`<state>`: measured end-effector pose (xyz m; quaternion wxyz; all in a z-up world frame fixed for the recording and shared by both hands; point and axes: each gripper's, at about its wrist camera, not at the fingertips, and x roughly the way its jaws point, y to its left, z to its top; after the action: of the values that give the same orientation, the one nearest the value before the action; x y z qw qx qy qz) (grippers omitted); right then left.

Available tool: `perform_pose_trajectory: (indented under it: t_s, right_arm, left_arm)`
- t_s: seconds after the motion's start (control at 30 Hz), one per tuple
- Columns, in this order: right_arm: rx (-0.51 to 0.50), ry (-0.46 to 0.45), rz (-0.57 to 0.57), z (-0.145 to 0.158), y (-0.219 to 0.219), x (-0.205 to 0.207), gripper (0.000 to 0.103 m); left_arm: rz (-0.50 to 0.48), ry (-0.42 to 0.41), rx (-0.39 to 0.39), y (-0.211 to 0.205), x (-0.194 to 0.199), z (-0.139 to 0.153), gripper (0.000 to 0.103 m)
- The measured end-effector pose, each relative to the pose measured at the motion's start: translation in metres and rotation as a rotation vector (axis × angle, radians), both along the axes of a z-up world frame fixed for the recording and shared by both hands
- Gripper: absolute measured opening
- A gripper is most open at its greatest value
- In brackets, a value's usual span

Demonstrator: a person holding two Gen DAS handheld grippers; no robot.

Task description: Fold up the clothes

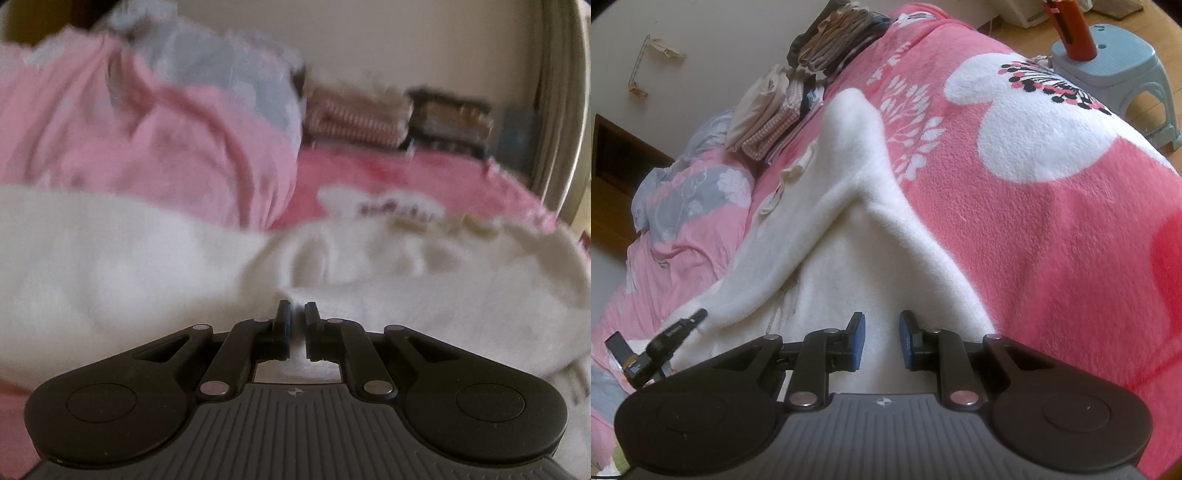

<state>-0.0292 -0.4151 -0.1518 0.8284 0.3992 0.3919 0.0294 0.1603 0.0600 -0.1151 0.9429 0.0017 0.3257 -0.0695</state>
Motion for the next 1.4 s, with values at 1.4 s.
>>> perform_pose_trajectory:
  t_s: [1.4]
  right_arm:
    - [-0.569, -0.094, 0.143, 0.020, 0.010, 0.241, 0.020]
  left_arm:
    - [-0.144, -0.043, -0.184, -0.038, -0.019, -0.040, 0.034]
